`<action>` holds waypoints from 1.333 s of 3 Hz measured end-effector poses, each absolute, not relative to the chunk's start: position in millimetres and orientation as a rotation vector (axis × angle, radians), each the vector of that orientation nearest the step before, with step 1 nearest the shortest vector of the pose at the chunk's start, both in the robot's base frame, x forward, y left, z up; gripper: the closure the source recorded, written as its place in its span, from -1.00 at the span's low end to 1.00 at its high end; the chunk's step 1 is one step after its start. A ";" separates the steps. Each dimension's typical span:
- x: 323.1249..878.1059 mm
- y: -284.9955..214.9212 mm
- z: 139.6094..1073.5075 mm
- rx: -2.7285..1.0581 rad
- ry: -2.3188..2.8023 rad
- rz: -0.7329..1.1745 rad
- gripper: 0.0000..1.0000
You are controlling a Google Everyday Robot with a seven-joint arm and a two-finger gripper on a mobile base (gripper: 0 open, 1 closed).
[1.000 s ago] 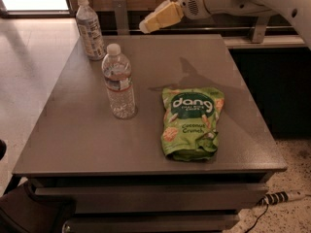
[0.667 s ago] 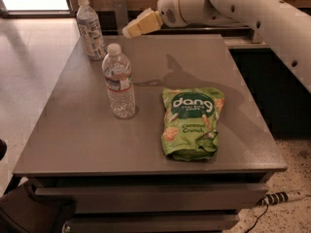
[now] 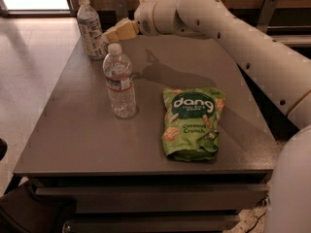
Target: Knock blue plastic bottle over
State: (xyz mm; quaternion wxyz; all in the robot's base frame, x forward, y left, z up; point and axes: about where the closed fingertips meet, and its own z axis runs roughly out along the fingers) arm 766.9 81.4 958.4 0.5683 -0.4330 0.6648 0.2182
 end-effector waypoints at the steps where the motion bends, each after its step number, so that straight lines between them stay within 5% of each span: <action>1: 775.7 100.8 939.2 -1.005 1.567 0.568 -1.00; 4: 797.8 144.8 916.4 -0.989 1.539 0.677 -1.00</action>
Offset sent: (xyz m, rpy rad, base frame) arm 0.0263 0.0431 -0.0521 0.1166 0.0804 0.0343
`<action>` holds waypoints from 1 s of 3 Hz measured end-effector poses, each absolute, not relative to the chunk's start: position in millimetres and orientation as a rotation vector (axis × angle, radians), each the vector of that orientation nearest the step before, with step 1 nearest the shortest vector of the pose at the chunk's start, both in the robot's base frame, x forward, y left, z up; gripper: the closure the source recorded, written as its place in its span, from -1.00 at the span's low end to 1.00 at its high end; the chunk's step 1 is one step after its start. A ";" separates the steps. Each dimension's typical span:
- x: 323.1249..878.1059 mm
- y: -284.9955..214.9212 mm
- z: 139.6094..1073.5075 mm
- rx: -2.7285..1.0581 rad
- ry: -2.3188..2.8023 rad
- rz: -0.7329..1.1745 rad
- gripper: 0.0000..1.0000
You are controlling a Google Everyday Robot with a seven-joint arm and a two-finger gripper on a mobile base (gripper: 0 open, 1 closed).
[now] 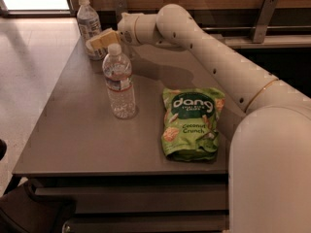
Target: Knock blue plastic bottle over
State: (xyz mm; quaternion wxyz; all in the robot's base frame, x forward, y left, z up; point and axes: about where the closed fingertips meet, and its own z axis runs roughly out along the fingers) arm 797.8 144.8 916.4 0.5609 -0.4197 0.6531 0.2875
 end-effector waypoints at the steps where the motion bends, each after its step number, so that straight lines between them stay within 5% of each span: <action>1: 806.5 166.2 915.0 -0.998 1.518 0.712 -1.00; 2: 810.9 181.6 912.2 -1.010 1.507 0.738 -1.00; 3: 815.2 197.4 906.9 -1.005 1.495 0.770 -0.68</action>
Offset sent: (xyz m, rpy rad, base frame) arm 0.0201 0.0479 -0.0050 0.0402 0.0060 0.0714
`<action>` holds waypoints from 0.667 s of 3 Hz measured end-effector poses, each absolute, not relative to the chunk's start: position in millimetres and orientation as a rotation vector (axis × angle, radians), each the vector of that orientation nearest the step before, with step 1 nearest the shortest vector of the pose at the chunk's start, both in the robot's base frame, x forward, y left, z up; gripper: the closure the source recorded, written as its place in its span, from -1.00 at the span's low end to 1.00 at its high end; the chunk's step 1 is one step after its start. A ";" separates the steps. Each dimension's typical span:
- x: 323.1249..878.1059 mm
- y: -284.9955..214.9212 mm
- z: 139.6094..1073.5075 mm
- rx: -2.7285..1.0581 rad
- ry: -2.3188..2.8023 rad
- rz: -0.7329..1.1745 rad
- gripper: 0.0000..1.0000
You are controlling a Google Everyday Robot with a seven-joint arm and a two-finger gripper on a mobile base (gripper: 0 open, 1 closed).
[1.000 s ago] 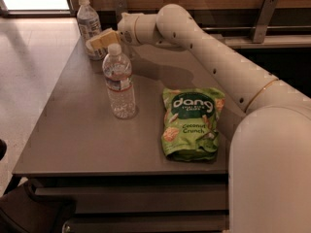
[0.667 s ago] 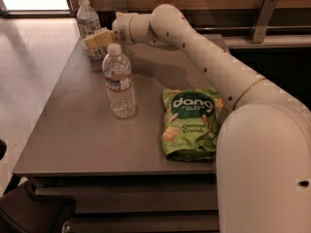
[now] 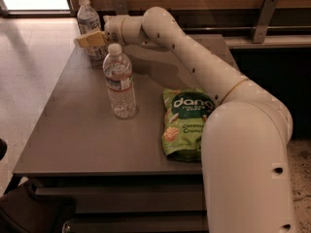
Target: Knock blue plastic bottle over
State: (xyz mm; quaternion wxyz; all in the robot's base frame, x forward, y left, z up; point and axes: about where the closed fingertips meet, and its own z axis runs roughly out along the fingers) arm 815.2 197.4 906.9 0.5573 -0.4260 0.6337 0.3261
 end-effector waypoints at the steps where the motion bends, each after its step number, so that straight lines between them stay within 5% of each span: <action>1: 814.7 200.3 905.7 -1.007 1.495 0.774 -0.21; 2: 813.8 203.5 904.7 -1.010 1.494 0.778 0.23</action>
Offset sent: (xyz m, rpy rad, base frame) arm -0.0003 0.0026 -0.0011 0.0011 0.0015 0.0031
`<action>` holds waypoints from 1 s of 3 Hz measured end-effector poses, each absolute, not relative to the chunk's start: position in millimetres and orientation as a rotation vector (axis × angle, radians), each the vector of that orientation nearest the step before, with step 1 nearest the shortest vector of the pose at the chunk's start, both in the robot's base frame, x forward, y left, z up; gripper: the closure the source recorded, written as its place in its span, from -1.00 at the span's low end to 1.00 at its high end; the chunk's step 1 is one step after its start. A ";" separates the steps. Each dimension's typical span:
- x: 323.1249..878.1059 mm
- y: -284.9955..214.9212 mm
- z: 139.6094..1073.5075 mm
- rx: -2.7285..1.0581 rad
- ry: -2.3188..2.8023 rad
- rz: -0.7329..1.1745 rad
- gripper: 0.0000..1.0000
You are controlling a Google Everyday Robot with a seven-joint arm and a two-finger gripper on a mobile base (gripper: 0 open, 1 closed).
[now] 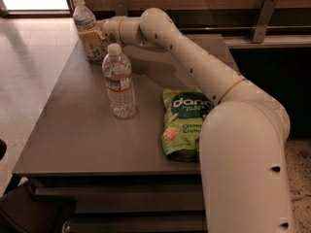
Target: Knock blue plastic bottle over
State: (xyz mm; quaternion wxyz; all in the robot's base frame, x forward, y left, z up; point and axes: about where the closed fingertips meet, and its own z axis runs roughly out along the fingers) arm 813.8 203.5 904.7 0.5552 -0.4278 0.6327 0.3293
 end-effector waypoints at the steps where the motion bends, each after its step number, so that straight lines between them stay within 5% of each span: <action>1: 812.9 206.7 903.8 -1.013 1.494 0.782 0.72; 2: 812.0 209.9 902.7 -1.017 1.494 0.786 1.00; 3: 811.9 210.0 902.7 -1.017 1.494 0.786 1.00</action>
Offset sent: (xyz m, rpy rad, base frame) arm -0.0009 0.0030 -0.0009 0.0000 0.0014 0.0040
